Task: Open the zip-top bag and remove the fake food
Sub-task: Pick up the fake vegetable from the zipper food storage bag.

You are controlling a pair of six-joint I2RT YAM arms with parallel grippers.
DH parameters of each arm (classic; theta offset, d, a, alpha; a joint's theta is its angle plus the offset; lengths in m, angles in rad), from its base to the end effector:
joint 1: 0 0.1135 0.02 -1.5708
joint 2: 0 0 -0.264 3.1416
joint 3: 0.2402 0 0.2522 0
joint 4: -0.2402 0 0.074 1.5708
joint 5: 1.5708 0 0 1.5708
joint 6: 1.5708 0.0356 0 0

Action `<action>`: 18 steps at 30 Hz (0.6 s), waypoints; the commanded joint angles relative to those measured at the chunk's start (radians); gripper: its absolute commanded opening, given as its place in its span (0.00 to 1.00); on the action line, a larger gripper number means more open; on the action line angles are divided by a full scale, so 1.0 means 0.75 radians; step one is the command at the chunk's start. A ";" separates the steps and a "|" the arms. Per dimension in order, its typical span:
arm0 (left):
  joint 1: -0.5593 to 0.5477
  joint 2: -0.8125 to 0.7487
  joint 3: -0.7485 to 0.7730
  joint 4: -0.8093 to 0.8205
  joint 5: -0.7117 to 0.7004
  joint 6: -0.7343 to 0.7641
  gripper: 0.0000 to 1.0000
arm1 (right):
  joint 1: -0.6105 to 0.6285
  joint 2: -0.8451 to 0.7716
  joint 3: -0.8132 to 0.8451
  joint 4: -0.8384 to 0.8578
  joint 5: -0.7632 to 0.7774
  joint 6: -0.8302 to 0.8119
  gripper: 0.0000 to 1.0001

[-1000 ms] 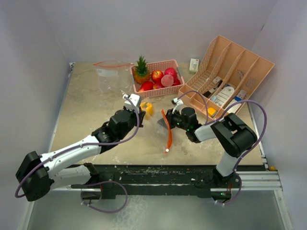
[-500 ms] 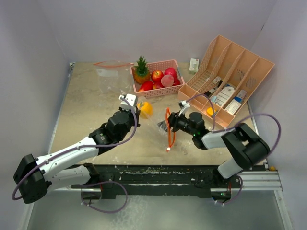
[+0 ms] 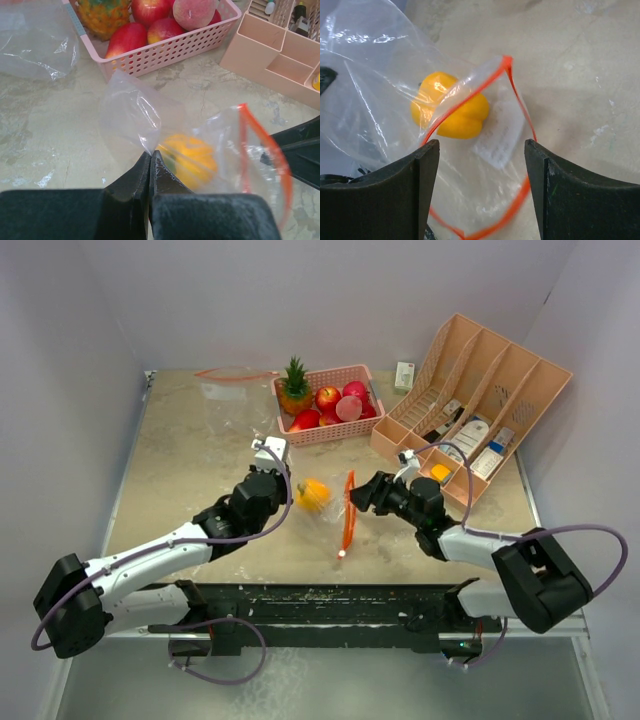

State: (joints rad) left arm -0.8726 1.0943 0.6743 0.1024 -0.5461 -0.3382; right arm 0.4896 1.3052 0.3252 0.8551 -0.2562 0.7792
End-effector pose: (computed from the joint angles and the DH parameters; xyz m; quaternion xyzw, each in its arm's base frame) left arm 0.1725 -0.1767 0.2704 0.0534 0.7941 -0.1417 0.5886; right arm 0.2116 0.1230 0.1847 0.0237 0.7481 0.4661 0.4717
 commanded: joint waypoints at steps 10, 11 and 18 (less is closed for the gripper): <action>0.004 -0.015 0.020 0.052 -0.010 -0.020 0.00 | -0.009 0.152 0.023 0.159 -0.101 0.030 0.56; 0.004 -0.012 0.019 0.053 -0.010 -0.019 0.00 | -0.009 0.166 0.035 0.133 -0.083 0.017 0.48; 0.004 0.069 0.015 0.073 0.017 -0.025 0.00 | 0.000 0.332 0.069 0.360 -0.176 0.113 0.00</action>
State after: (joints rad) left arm -0.8719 1.1099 0.6743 0.1101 -0.5461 -0.3408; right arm 0.4858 1.5017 0.3279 0.9653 -0.3176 0.8185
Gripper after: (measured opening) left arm 0.006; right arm 0.046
